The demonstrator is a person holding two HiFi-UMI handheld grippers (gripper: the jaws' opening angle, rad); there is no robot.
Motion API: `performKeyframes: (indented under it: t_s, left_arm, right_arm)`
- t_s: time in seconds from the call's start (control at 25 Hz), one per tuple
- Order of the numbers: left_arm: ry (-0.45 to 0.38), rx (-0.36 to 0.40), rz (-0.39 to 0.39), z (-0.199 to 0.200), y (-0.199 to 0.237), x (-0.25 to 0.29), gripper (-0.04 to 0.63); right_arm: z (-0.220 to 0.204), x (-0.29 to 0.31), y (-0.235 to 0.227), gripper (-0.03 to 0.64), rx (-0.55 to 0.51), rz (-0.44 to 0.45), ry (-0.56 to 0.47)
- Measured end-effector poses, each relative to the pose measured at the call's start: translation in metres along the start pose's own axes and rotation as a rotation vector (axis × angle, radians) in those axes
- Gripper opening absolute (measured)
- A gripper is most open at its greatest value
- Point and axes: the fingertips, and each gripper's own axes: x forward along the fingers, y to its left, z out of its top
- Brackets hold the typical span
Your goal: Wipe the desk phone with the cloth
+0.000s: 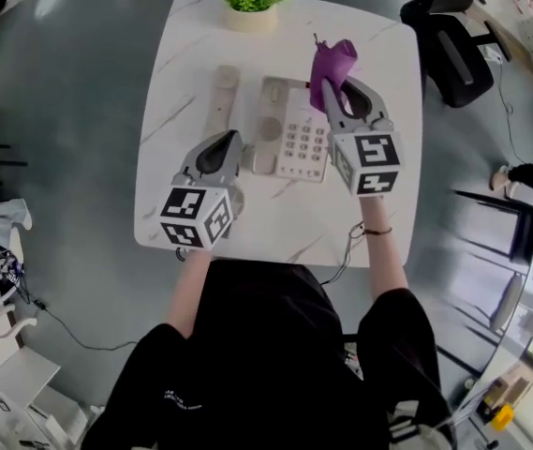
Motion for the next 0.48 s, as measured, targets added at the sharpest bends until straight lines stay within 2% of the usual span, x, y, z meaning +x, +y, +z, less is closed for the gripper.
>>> performKeyframes:
  t_s: [0.24,0.48]
  left_arm:
    - [0.005,-0.014,0.023,-0.004,0.008,0.002,-0.002]
    - [0.008,-0.036,0.047,-0.01,0.016,0.001,-0.002]
  right_arm:
    - [-0.001,0.025,0.008,0.038,-0.073,0.025,0.016]
    - [-0.009,0.047,0.017,0.038,-0.25,0.029,0.037]
